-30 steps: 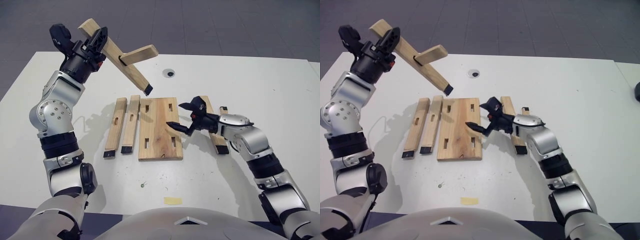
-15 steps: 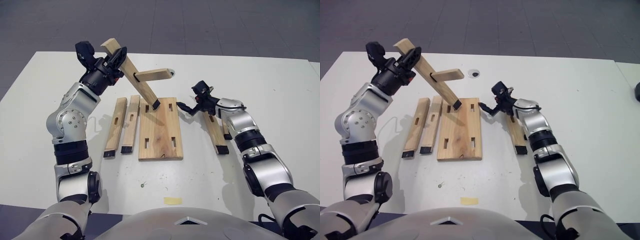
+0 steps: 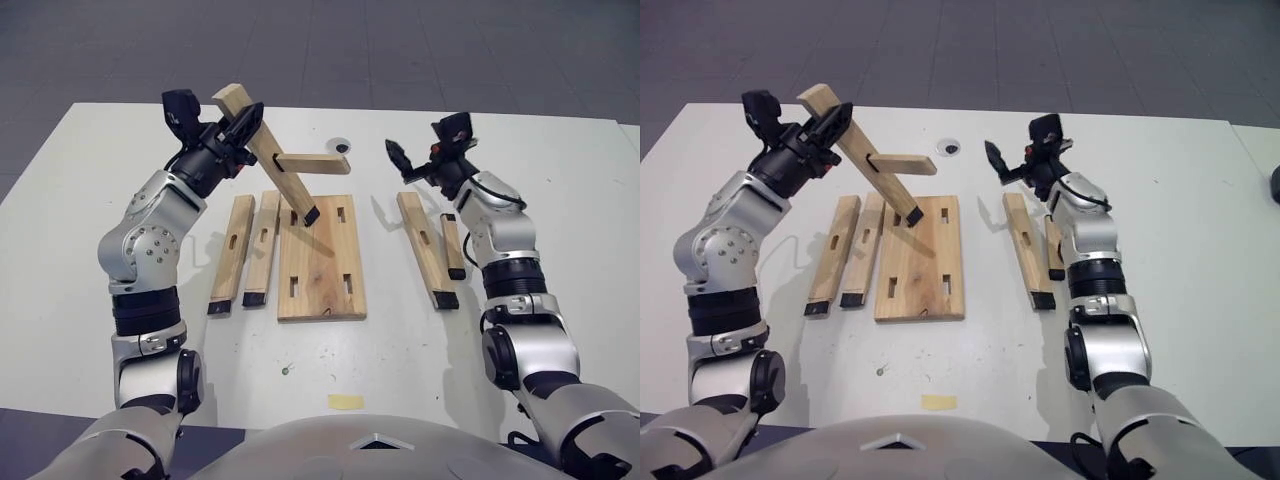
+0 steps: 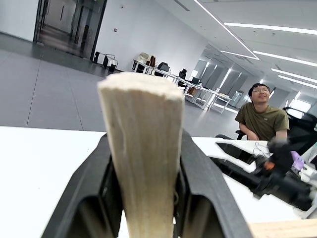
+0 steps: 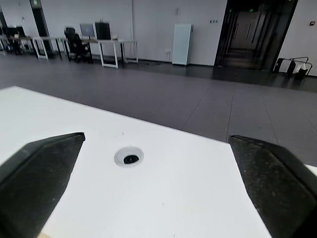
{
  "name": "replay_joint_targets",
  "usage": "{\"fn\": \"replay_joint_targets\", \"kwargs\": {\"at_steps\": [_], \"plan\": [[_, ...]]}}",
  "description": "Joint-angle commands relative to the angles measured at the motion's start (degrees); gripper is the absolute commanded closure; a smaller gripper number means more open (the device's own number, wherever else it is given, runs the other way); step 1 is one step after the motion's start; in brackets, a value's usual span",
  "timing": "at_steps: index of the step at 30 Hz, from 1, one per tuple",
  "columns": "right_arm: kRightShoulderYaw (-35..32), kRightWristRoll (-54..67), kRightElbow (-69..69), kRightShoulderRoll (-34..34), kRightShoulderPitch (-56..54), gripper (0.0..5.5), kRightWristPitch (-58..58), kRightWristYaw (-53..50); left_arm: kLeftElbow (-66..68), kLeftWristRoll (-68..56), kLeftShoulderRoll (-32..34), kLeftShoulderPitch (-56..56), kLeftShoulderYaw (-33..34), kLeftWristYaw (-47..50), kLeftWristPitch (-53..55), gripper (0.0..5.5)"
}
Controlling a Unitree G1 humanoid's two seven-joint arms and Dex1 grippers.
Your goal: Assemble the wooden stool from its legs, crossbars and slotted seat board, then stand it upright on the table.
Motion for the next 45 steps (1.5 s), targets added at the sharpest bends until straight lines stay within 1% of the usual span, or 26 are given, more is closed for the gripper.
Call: {"fn": "replay_joint_targets", "kwargs": {"at_steps": [1,4,7,9,11,15,18,20,23,25,28,32,36,37,39,41,45], "plan": [[-3.1,3.2,-12.5,1.3,5.2,0.1,5.4,-4.0,-1.8,2.7,-1.9,3.5,-5.2,-0.4,1.0,4.46],[-5.9,3.8,-18.8,1.8,8.7,0.1,7.6,-8.2,-2.7,3.5,-4.1,3.8,-8.1,-0.3,0.7,4.46],[-8.3,4.6,-23.6,2.4,11.3,0.1,9.6,-11.8,-3.4,3.1,-6.3,3.3,-9.4,0.4,1.0,4.46],[-9.7,7.1,-26.3,3.2,12.2,0.1,12.5,-13.3,-4.8,2.8,-7.1,3.3,-10.5,0.4,1.3,4.46],[-9.9,9.0,-28.5,3.8,13.6,0.1,14.8,-13.6,-5.7,2.1,-8.0,2.8,-11.0,0.4,1.7,4.46],[-8.3,10.4,-30.4,4.8,16.1,0.1,16.4,-13.2,-5.6,2.2,-8.7,0.8,-10.2,1.0,1.7,4.46],[-6.4,17.6,-36.5,4.2,20.4,0.1,21.0,-7.0,-5.7,1.1,-8.2,-1.2,-7.4,1.6,2.1,4.46],[-4.4,19.7,-40.2,1.0,24.4,0.1,22.8,-1.9,-5.2,0.1,-7.6,-3.1,-4.9,2.1,2.5,4.46],[-1.3,21.6,-43.6,-4.1,28.5,0.1,24.9,5.2,-3.9,-2.9,-6.5,-6.6,0.9,3.7,3.1,4.46],[2.9,18.9,-42.4,-7.8,28.6,0.1,24.6,9.0,-2.5,-4.4,-5.5,-8.6,3.8,4.4,3.3,4.46],[9.6,14.7,-36.9,-13.1,27.4,0.1,23.8,15.8,-0.5,-4.1,-4.1,-9.9,5.1,4.4,3.1,4.46],[18.4,9.1,-30.1,-18.7,23.9,0.1,20.2,27.1,1.0,-2.6,-3.9,-9.5,3.8,3.6,2.9,4.46],[24.7,1.8,-21.9,-21.3,19.7,0.1,16.1,32.7,0.4,-2.5,-4.4,-8.4,3.2,3.8,3.0,4.46],[25.5,0.2,-20.2,-21.2,19.0,0.1,15.5,32.4,0.6,-2.5,-4.5,-8.5,3.2,3.8,2.9,4.46],[26.7,-4.3,-13.7,-18.4,16.7,0.1,15.6,27.2,0.2,-2.5,-4.3,-8.1,3.4,4.1,2.7,4.46],[26.2,-6.2,-9.7,-15.9,15.8,0.1,15.5,22.9,0.2,-2.5,-4.2,-8.0,3.8,4.5,2.6,4.46],[24.5,-8.4,-6.3,-12.6,16.2,0.1,14.1,15.7,0.4,-2.4,-4.1,-8.0,4.1,4.9,2.5,4.46]]}}
